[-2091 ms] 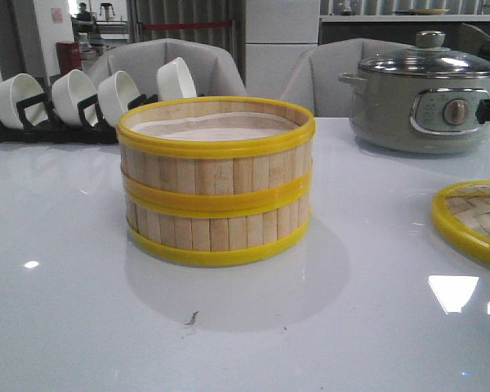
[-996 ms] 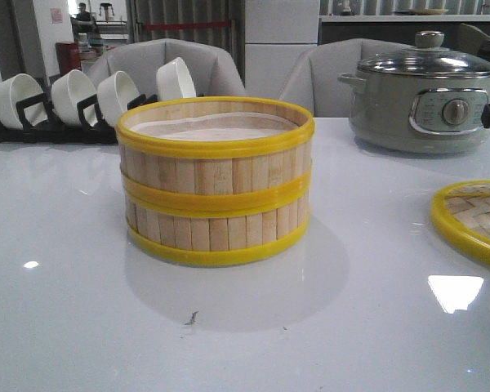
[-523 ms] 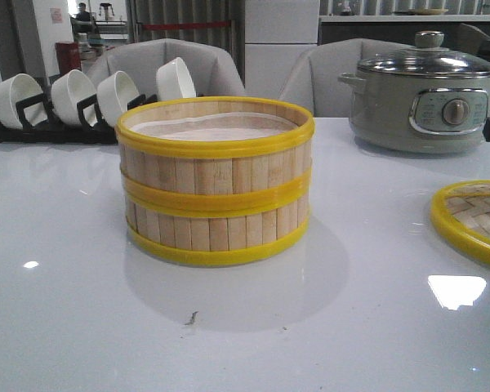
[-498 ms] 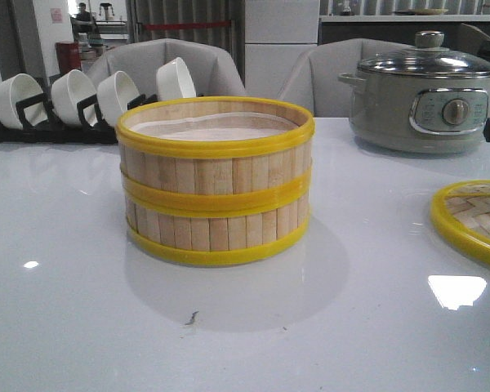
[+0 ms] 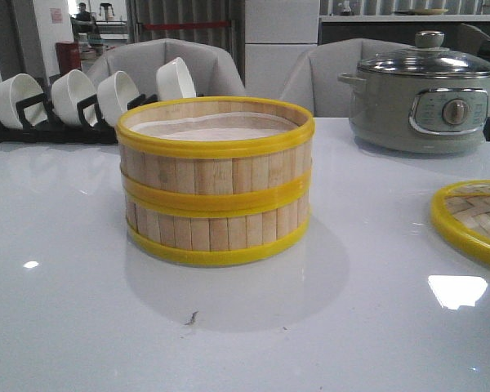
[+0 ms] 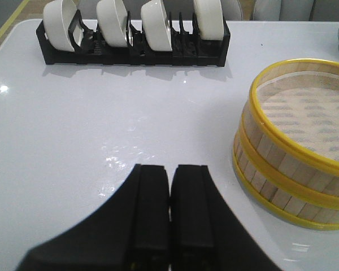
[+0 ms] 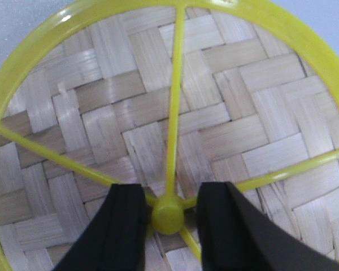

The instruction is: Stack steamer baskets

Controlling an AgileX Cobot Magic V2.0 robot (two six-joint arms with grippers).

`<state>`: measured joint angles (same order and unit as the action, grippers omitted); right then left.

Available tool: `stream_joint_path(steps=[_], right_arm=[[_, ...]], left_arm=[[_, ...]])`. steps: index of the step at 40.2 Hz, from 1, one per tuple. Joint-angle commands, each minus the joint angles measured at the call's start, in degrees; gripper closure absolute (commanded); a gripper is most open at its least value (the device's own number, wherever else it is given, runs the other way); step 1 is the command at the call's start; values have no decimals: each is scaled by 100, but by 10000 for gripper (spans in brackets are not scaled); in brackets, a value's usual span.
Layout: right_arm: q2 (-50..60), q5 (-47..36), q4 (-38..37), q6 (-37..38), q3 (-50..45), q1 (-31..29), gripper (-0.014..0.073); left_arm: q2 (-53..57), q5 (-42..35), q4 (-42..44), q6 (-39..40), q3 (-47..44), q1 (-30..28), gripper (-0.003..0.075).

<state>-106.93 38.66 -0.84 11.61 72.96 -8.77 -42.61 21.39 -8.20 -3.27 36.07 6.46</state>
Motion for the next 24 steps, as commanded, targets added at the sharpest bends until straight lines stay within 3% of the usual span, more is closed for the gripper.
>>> stream_joint_path(steps=[1, 8, 24], right_arm=[[303, -165, -43, -36, 125, -45, 372], [303, -114, -43, -36, 125, -45, 551], [591, -56, -43, -36, 173, 138, 537]], left_arm=[[36, -481, -57, 38, 170, -5, 631], [36, -481, -57, 38, 170, -5, 631], [36, -481, -57, 38, 170, -5, 631]])
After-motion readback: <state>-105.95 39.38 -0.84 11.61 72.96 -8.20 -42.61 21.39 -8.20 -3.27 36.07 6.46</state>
